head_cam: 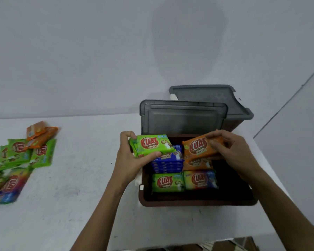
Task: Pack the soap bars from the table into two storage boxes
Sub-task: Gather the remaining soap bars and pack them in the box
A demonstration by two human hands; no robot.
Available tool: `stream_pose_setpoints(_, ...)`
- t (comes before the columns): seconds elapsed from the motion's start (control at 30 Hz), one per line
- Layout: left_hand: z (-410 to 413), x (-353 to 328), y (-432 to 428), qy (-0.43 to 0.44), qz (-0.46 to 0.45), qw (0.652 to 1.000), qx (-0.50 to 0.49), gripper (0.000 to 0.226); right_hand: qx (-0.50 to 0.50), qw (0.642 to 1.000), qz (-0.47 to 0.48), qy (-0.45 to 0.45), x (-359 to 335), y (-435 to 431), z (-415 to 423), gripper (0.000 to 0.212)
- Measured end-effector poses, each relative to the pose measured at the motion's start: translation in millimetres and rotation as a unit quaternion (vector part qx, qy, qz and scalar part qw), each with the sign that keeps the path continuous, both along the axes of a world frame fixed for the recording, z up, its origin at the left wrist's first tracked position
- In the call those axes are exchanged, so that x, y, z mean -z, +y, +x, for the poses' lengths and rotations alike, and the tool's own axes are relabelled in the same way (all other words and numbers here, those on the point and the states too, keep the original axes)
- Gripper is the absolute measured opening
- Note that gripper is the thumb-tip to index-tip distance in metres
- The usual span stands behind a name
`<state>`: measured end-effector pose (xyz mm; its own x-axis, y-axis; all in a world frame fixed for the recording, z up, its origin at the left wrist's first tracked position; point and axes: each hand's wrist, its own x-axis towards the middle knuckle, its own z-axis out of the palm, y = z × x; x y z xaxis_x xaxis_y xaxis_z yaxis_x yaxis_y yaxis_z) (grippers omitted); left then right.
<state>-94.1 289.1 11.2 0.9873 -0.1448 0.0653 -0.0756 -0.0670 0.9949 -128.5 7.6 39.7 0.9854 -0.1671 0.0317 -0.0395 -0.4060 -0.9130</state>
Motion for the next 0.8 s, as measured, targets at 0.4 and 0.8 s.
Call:
stream_pose_setpoints(0.4,-9.4,15.1,-10.1,0.011,0.079,0.997,-0.020,0.053,-0.011,0.987,-0.003,0.161,58.1,-5.1,14.0,0.032)
stream_pose_setpoints(0.8,-7.8,16.3,-8.4,0.003,0.084,0.996,-0.011,0.053,-0.052,0.939,-0.311,0.137,64.3,11.4,4.9,0.040)
